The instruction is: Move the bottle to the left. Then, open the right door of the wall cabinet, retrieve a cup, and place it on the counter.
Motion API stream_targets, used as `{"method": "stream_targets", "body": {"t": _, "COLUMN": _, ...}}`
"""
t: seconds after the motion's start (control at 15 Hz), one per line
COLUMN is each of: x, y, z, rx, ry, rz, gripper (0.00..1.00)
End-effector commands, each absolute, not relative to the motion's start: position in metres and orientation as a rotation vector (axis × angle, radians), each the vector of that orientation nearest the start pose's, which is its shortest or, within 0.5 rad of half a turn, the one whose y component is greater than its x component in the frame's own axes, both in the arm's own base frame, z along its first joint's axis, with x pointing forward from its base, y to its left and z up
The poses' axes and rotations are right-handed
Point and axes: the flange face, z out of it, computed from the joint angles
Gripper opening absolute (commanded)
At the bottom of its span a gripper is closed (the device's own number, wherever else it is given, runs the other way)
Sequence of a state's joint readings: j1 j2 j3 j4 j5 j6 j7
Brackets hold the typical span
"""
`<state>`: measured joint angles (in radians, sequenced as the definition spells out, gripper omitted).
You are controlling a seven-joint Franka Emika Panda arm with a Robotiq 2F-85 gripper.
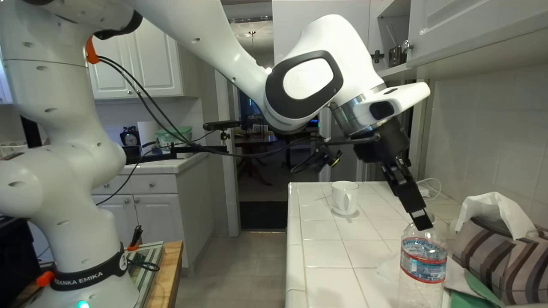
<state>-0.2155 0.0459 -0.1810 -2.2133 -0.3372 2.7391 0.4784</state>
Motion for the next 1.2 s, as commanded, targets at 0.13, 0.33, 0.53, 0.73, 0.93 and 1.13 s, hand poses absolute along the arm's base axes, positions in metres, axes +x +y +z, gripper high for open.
{"method": "stream_targets", "body": {"t": 0.13, "x": 0.540, "y": -0.209, "z": 0.415, "rx": -3.103, "ry": 0.962, "rz": -0.817, "gripper": 0.39}}
{"method": "stream_targets", "body": {"t": 0.33, "x": 0.541, "y": -0.208, "z": 0.416, "rx": -3.103, "ry": 0.959, "rz": -0.822, "gripper": 0.57}}
{"method": "stream_targets", "body": {"t": 0.53, "x": 0.539, "y": -0.205, "z": 0.420, "rx": -3.113, "ry": 0.944, "rz": -0.826, "gripper": 0.30}}
{"method": "stream_targets", "body": {"t": 0.73, "x": 0.537, "y": -0.199, "z": 0.423, "rx": -3.126, "ry": 0.907, "rz": -0.838, "gripper": 0.08}}
{"method": "stream_targets", "body": {"t": 0.93, "x": 0.531, "y": -0.191, "z": 0.425, "rx": -3.146, "ry": 0.889, "rz": -0.761, "gripper": 0.07}}
{"method": "stream_targets", "body": {"t": 1.13, "x": 0.499, "y": -0.149, "z": 0.440, "rx": -3.146, "ry": 0.637, "rz": -0.638, "gripper": 0.07}}
